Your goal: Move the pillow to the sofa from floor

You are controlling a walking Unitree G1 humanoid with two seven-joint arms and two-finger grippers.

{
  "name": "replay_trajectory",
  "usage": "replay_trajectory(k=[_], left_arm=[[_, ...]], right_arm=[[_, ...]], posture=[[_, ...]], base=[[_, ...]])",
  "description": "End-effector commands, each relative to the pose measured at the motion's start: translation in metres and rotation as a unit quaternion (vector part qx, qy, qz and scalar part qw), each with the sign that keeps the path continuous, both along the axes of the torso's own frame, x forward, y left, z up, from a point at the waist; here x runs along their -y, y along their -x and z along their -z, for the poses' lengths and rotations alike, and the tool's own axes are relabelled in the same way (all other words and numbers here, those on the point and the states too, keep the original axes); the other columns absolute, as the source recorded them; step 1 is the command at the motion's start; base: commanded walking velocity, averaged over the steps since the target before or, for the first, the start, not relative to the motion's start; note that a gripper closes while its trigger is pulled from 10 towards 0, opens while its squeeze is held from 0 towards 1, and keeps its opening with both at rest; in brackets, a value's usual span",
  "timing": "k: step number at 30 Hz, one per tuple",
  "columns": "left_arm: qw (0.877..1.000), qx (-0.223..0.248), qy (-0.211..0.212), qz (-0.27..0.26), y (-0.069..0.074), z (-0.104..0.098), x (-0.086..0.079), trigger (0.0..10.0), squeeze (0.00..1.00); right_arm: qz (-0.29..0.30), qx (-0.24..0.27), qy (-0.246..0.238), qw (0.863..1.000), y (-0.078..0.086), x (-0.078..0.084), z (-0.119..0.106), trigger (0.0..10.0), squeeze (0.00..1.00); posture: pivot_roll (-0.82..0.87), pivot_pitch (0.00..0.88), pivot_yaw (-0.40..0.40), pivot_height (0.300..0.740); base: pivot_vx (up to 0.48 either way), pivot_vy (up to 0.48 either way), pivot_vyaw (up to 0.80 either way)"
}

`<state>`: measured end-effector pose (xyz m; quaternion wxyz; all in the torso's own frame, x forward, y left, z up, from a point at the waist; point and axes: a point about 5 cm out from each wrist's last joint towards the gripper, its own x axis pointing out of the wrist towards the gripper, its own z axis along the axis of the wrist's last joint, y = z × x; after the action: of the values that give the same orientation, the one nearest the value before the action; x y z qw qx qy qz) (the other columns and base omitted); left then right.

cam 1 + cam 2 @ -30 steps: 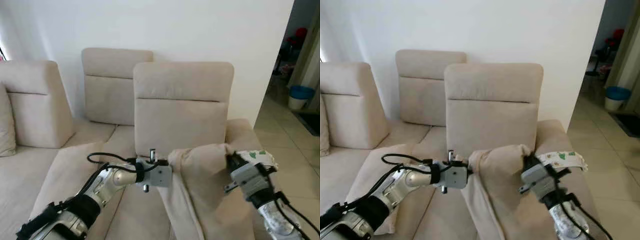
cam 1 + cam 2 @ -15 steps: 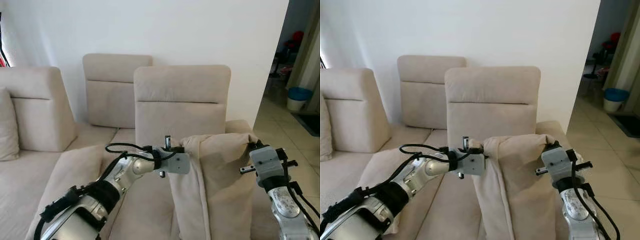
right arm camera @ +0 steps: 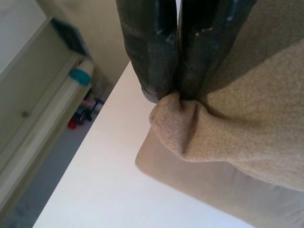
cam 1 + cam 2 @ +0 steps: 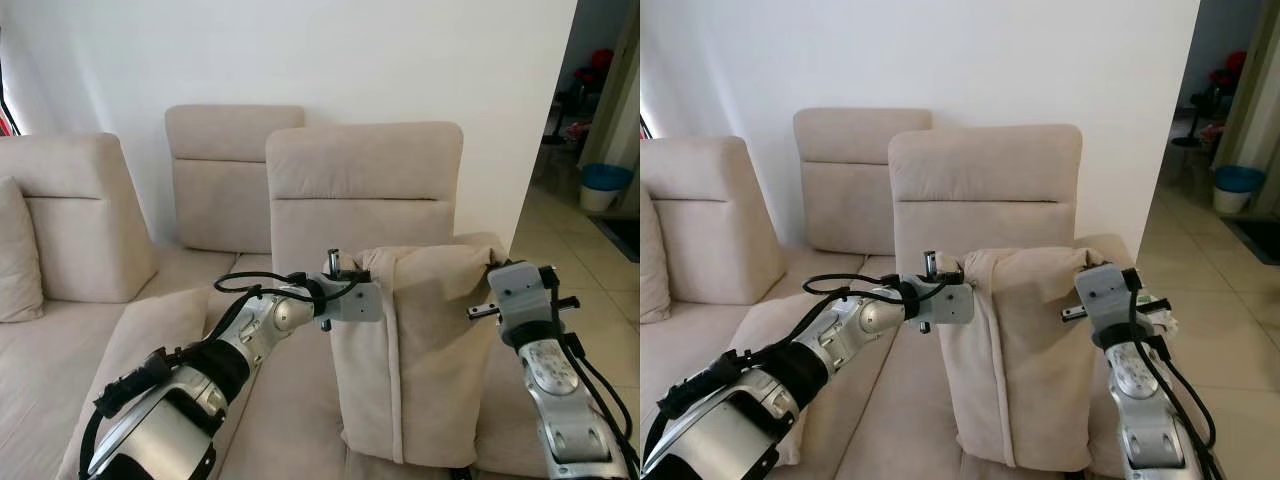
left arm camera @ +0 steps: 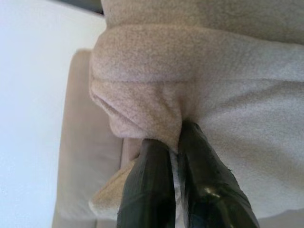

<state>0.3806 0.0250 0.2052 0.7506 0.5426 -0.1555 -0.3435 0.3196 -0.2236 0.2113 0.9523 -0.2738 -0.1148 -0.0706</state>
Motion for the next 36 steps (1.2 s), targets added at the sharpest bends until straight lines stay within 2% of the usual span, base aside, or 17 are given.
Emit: replay_trajectory(k=[1,7,13,18,25,26,29,30,31,35,36], left_arm=[[0.999,0.031,0.011,-0.022,-0.006,-0.014,-0.004,10.0,0.00],[0.998,0.032,0.012,-0.057,-0.011,-0.010,-0.013,10.0,0.00],[0.996,0.043,0.023,-0.072,-0.014,-0.016,-0.016,10.0,0.00],[0.996,0.040,0.021,-0.073,-0.015,-0.017,-0.012,10.0,0.00],[0.998,0.025,0.018,-0.059,-0.010,-0.006,-0.004,10.0,0.00],[0.998,0.022,0.024,-0.058,-0.010,-0.006,-0.003,10.0,0.33],[0.998,0.020,0.029,-0.057,-0.010,-0.006,-0.003,10.0,0.33],[0.998,0.018,0.032,-0.056,-0.010,-0.006,-0.003,10.0,1.00],[0.998,0.018,0.033,-0.056,-0.010,-0.006,-0.003,10.0,1.00],[0.998,0.020,0.032,-0.058,-0.011,-0.006,-0.004,10.0,1.00],[0.998,0.023,0.030,-0.059,-0.010,-0.005,-0.004,10.0,0.00]], right_arm=[[0.014,-0.006,-0.015,1.000,-0.003,0.001,0.002,10.0,0.00],[0.046,-0.059,-0.043,0.996,-0.009,0.004,0.020,10.0,0.00],[0.058,-0.071,-0.043,0.995,-0.011,0.002,0.025,10.0,0.00],[0.057,-0.090,-0.039,0.994,-0.010,-0.001,0.032,10.0,0.00],[0.057,-0.107,-0.047,0.991,-0.007,-0.003,0.038,10.0,0.00],[0.055,-0.107,-0.050,0.991,-0.007,-0.003,0.038,10.0,0.07],[0.053,-0.107,-0.053,0.991,-0.007,-0.003,0.038,10.0,0.07],[0.052,-0.105,-0.055,0.992,-0.006,-0.002,0.037,10.0,0.96],[0.052,-0.103,-0.056,0.992,-0.006,-0.002,0.035,10.0,1.00],[0.054,-0.101,-0.055,0.992,-0.006,-0.001,0.033,10.0,1.00],[0.057,-0.101,-0.048,0.992,-0.006,0.000,0.033,10.0,0.41]], posture=[[0.07,0.040,0.101,0.740],[0.08,0.085,0.116,0.740],[0.10,0.120,0.127,0.740],[0.10,0.138,0.129,0.740],[0.09,0.132,0.120,0.740],[0.08,0.127,0.118,0.740],[0.08,0.127,0.118,0.740],[0.08,0.124,0.117,0.740],[0.07,0.119,0.114,0.740],[0.07,0.119,0.114,0.740],[0.07,0.114,0.110,0.740]], base=[[0.000,0.000,0.00],[0.000,0.000,0.00],[0.000,0.000,0.00],[0.000,0.000,0.00],[0.000,0.000,0.00],[0.000,0.000,0.00],[0.000,0.000,0.00],[0.000,0.000,0.00],[0.000,0.000,0.00],[0.000,0.000,0.00],[0.000,0.000,0.00]])
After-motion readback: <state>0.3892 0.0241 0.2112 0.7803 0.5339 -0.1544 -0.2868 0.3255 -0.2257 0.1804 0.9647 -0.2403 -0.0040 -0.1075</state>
